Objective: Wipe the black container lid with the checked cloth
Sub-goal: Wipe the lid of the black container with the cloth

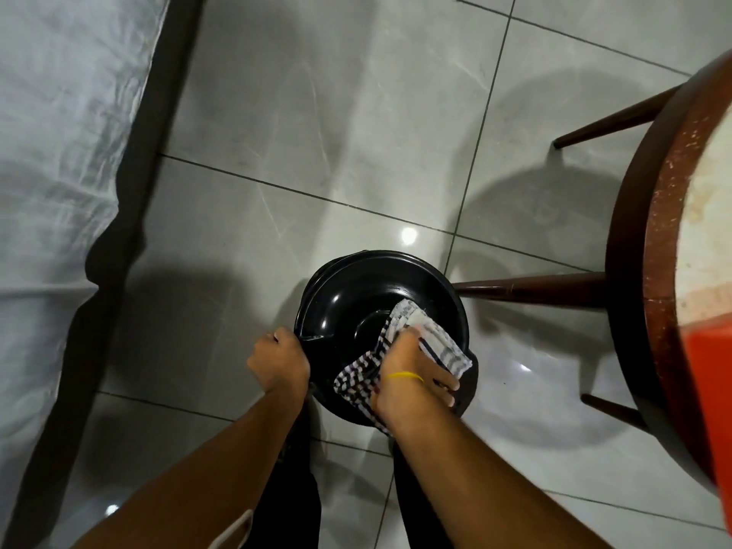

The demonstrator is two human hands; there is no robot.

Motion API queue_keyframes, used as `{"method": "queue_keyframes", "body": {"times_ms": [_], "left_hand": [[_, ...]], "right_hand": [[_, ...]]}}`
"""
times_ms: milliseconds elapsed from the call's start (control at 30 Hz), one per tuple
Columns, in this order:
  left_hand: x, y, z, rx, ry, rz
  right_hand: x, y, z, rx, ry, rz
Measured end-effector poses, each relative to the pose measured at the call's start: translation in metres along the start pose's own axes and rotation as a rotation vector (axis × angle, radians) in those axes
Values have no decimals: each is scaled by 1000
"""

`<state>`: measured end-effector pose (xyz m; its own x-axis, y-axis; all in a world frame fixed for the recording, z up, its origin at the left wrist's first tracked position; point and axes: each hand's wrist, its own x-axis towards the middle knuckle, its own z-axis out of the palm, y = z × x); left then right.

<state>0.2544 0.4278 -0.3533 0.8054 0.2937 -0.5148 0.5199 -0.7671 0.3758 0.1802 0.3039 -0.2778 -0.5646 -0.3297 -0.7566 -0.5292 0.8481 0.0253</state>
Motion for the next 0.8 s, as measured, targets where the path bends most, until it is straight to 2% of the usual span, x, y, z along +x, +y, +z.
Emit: {"method": "queue_keyframes", "body": {"times_ms": [33, 67, 100, 167, 200, 233, 267, 333, 367, 467, 567, 667, 800], "left_hand": [[-1, 2, 0, -8, 5, -4], [-2, 4, 0, -11, 11, 2], [-3, 3, 0, -16, 20, 9], [-2, 2, 0, -4, 23, 28], [-2, 1, -1, -1, 15, 29], [-1, 1, 0, 0, 5, 26], [0, 2, -1, -2, 0, 17], [2, 3, 1, -11, -5, -22], [4, 3, 1, -7, -1, -39], [9, 1, 4, -19, -1, -86], [9, 0, 5, -99, -5, -96], [9, -5, 6, -136, 0, -117], [15, -10, 7, -147, -127, -89]], "right_hand": [[1, 2, -13, -72, -25, -73], [2, 8, -33, -211, -29, -227], [7, 19, -50, -422, 6, -466], [21, 35, -83, -861, 108, -1147], [29, 32, -90, -1023, 65, -1503], [39, 20, -94, -1210, -95, -1828], [45, 2, -92, -1442, -338, -2099], [65, -39, -82, -1956, -764, -2476], [74, -59, -71, -2104, -871, -2643], [94, -92, -38, -2256, -1044, -2878], [101, -84, -15, -2061, -1206, -3029], [97, -50, -2, -1943, -1100, -3039], [92, -27, 8, -1777, -913, -2899]]}}
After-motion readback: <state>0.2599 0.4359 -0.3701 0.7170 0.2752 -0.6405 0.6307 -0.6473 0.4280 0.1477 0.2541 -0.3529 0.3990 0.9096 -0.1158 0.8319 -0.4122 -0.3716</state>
